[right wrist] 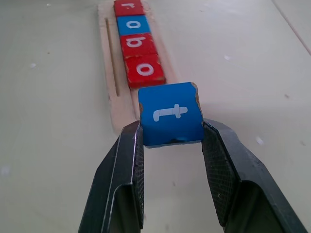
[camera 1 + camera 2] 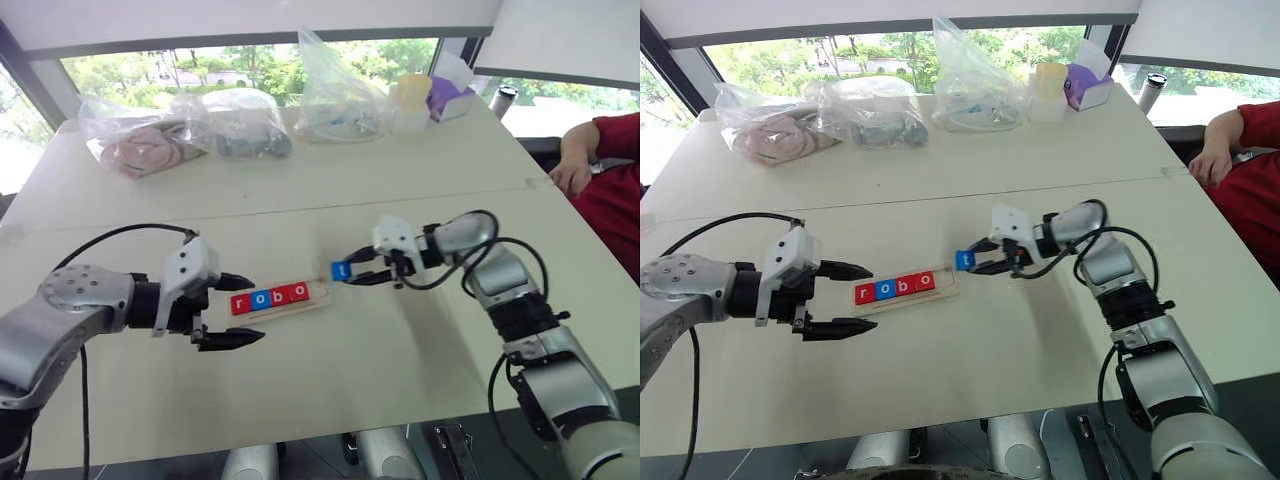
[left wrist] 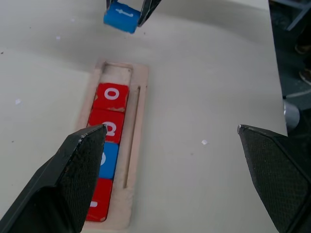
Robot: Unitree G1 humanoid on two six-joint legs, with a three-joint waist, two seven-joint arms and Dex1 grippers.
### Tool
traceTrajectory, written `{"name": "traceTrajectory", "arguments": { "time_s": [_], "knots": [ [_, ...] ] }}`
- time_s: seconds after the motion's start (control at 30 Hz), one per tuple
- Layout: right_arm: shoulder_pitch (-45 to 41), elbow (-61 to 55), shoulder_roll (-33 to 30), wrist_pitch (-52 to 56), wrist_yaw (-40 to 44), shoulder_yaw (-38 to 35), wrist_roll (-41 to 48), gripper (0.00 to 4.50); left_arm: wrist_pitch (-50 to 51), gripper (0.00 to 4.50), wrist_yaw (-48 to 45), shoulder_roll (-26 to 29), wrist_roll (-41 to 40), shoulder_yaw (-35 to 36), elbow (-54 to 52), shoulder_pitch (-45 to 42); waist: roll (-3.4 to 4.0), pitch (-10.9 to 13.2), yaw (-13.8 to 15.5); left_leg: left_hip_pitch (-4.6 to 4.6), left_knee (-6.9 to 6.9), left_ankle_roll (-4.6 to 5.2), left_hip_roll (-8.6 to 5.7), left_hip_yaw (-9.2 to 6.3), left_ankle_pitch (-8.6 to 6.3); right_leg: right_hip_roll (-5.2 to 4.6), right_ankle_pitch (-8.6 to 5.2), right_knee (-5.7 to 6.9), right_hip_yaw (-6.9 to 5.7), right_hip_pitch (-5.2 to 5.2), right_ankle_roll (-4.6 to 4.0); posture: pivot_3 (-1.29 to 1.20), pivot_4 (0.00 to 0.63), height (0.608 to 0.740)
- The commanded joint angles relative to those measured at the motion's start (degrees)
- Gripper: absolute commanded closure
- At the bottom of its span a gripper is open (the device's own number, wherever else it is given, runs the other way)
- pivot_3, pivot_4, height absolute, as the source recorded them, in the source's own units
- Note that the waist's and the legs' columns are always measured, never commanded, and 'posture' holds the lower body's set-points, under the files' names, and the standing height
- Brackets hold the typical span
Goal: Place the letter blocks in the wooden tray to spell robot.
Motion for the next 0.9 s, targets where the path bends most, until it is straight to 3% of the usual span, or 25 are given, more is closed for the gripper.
{"name": "traceTrajectory", "arguments": {
  "time_s": [0.03,0.4,0.9],
  "knots": [
    [-2.56,-2.03,0.97,0.81,-1.61,2.15,-2.52,3.38,-1.92,0.0,-0.03,-0.13,1.22,-0.32,0.16,-0.42,0.0,0.0,0.13,-0.02,0.02,0.0,-0.01,0.0,0.0,0.0,0.0,0.0,0.0,0.0,0.0,0.0,0.15,0.74],
    [-5.36,0.28,2.21,-0.06,-1.04,7.02,-6.17,3.38,-1.14,0.0,2.42,-1.77,0.29,0.42,-1.79,1.36,0.0,0.0,0.33,-0.04,0.05,0.0,0.01,0.0,0.0,-0.01,0.01,0.0,0.0,-0.01,0.01,0.0,0.15,0.74],
    [-6.21,3.03,4.18,2.34,-0.06,7.65,-6.42,3.38,-1.14,0.0,4.06,-3.02,0.29,-0.07,-2.18,1.41,0.0,0.0,0.33,-0.04,0.06,0.0,0.01,-0.01,0.0,0.0,0.02,0.0,-0.01,-0.01,0.01,0.0,0.15,0.74]
  ]
}}
